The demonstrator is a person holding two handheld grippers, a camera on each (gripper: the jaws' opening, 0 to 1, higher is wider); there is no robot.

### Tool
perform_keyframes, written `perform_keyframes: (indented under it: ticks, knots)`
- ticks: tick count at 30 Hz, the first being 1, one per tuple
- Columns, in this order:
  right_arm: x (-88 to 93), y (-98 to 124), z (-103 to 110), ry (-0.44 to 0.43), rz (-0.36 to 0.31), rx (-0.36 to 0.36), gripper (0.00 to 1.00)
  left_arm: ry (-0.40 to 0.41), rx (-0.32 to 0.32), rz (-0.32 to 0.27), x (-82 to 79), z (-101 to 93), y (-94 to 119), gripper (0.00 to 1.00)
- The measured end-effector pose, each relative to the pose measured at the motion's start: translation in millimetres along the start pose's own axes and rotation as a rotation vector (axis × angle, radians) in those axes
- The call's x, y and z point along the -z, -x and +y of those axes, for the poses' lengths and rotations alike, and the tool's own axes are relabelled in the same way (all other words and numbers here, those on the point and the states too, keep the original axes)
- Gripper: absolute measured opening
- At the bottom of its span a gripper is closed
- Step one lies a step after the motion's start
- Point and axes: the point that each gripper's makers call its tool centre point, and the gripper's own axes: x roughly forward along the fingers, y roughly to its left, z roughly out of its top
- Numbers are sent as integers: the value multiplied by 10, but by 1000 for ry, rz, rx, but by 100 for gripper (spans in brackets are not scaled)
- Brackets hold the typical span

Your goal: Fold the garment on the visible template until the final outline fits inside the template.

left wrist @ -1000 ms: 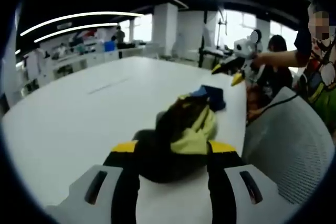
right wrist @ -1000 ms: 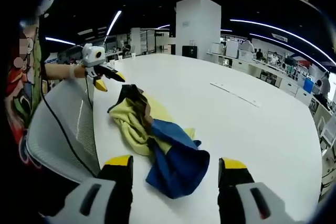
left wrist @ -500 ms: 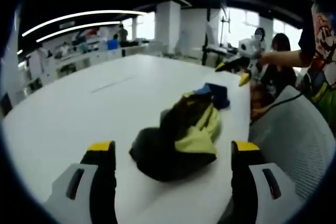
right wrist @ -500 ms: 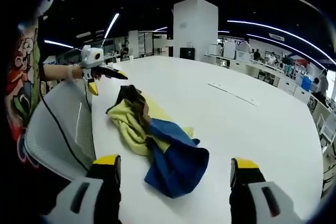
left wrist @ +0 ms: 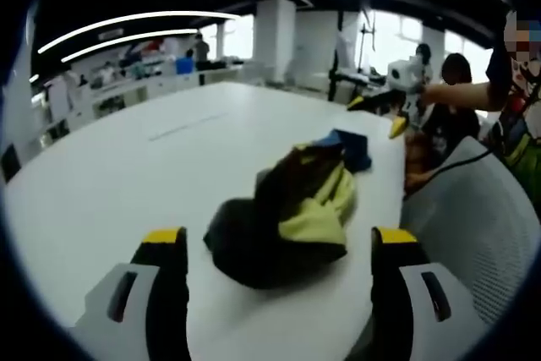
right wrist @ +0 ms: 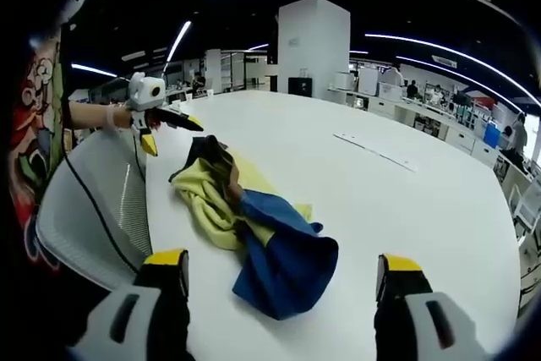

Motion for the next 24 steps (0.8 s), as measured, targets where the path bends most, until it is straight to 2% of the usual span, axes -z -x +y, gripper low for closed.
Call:
perform_keyframes:
  ticks: [2, 4, 8, 12, 16, 18, 20, 22, 24]
  knots:
    - [-12, 21, -1, 12, -2, 7, 83, 3, 6, -8, -10, -11, -19, 79]
    - [-37, 33, -13, 5, -8, 14, 84, 41, 50, -15, -21, -78, -58, 77]
    - [-13, 83, -14, 13, 21, 32, 83, 22, 92, 3, 2, -137, -86, 67]
    - [-31, 152, 49, -3, 7, 33, 83, -2, 103, 5, -3, -142, -94, 63]
    - [-41, 178, 42, 32, 16, 46, 77, -20, 91, -18, -68, -134, -103, 57]
    - [-73, 150, 33, 43, 16, 40, 76, -23, 92, -31, -112, -155, -113, 54]
    - [-129, 75, 10, 67, 16, 30, 71, -51, 88, -6, -92, -164, -132, 53]
    - [-181, -33, 46, 92, 27, -11, 66, -88, 90, 18, -77, -182, -150, 52]
    - [-208, -155, 101, 80, 42, -61, 60, -99, 95, 30, -76, -197, -171, 51]
